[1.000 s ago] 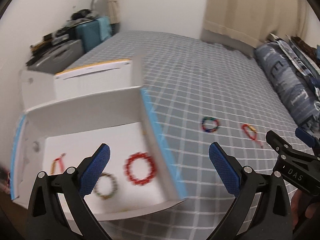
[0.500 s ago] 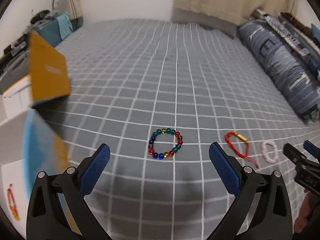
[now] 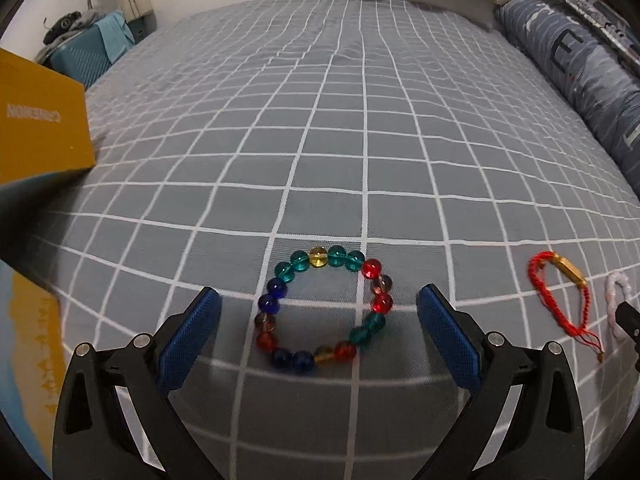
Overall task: Organize jewelry
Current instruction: 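Grasp the pink-white bead bracelet with the right tool while the left grasps the multicolour bracelet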
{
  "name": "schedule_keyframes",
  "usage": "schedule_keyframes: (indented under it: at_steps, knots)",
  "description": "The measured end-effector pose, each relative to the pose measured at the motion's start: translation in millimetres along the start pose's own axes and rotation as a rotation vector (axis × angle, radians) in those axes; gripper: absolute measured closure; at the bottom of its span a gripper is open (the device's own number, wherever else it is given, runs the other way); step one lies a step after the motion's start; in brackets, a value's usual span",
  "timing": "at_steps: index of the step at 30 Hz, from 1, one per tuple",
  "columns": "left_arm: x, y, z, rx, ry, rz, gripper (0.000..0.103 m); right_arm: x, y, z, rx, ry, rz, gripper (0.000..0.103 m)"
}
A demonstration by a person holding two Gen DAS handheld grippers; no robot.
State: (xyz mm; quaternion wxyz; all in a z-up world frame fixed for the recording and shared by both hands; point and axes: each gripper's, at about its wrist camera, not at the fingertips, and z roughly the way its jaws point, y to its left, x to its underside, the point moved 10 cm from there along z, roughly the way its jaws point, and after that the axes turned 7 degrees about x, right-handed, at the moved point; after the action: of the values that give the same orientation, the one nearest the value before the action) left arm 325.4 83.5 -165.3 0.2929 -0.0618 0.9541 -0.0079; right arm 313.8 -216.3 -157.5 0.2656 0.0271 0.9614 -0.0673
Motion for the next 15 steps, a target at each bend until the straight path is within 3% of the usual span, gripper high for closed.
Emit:
schedule_keyframes:
  at_steps: [8, 15]
  knots:
    - [-6, 2, 8, -0.001, -0.005, -0.002, 0.006, 0, -5, 16, -0.012, 0.031, 0.012, 0.02]
    - [-5, -1, 6, 0.017, -0.006, 0.012, 0.011, -5, 6, 13, -0.003, -0.002, -0.017, 0.055]
